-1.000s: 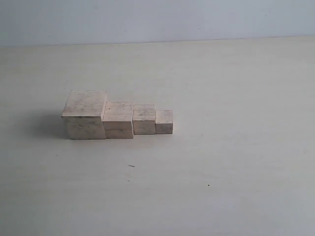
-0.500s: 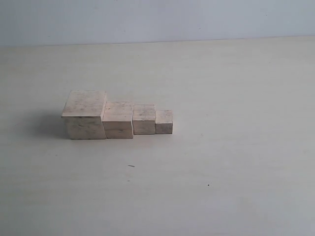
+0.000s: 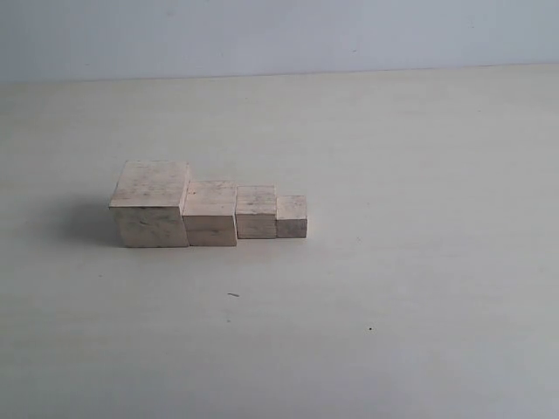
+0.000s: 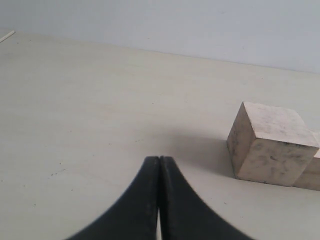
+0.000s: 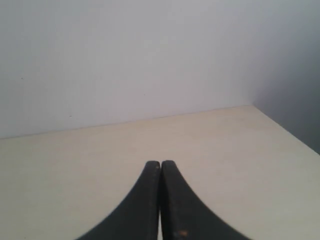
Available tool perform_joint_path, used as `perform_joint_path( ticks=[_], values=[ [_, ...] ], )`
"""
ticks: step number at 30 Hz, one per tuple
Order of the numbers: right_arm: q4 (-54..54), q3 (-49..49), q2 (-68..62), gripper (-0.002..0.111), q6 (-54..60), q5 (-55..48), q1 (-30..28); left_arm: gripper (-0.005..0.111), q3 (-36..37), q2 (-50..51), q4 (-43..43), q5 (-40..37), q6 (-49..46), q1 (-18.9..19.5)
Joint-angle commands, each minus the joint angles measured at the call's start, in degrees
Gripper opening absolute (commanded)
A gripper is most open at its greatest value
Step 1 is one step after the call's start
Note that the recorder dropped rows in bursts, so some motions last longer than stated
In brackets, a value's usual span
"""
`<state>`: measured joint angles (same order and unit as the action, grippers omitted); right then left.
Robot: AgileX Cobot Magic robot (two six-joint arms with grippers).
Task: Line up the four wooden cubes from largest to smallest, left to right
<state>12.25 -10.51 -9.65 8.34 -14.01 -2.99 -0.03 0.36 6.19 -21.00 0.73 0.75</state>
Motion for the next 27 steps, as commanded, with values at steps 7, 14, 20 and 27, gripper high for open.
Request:
perform_joint_path(
  ticks=[7,14,20,27],
  values=[
    [-0.27,10.51,9.65,0.0,-1.06,2.11,-0.33,0.0,0.03,-0.36,-0.06,0.31,-0.23,-0.38],
    [-0.27,10.51,9.65,0.0,-0.9,1.7,-0.33,0.0,0.03,-0.36,-0.06,0.31,-0.23,-0.38],
    [-0.27,10.51,9.65,0.0,-1.03,1.7,-0.33,0.0,0.03,-0.36,-0.06,0.31,-0.23,-0.38],
    [-2.2,10.51,9.65,0.0,-3.82,-2.42,-0.33,0.0,0.03,-0.36,-0.06,0.31,-0.23,-0.38]
  ],
)
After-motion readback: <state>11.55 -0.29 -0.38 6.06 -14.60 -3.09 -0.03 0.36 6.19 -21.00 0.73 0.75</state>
